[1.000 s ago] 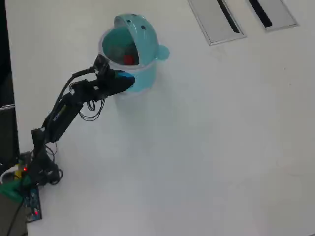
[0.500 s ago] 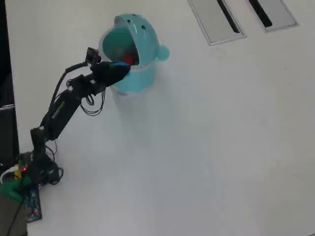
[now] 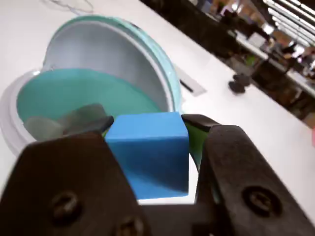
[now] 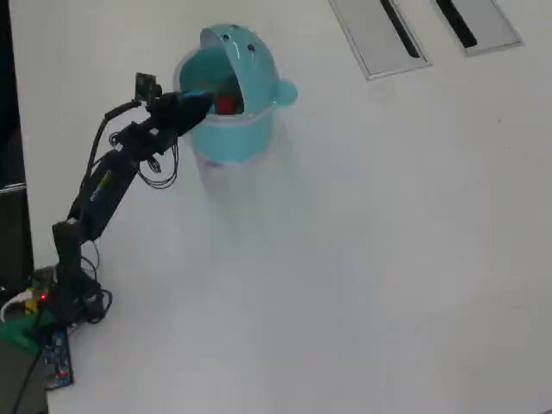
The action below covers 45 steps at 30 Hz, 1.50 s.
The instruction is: Grasp RGB lego blocks and put them in the bin one by one.
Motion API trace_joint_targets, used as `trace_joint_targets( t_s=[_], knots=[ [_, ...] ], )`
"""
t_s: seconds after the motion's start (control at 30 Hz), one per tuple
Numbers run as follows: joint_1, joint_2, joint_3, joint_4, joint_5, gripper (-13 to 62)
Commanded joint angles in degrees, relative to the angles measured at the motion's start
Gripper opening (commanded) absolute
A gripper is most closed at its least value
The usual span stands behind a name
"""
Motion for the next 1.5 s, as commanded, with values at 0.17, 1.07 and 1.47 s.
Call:
trace_joint_targets(
  t_s=[0.17, 1.07, 1.47],
  knots=[
    [-1.7, -2.7, -4.0, -12.9, -0.4, 19.7],
    [-5.7, -20.7, -24.4, -12.1, 3.4, 22.6],
    [-4.8, -24.8, -34.3, 0.8, 12.0, 33.0]
  ],
)
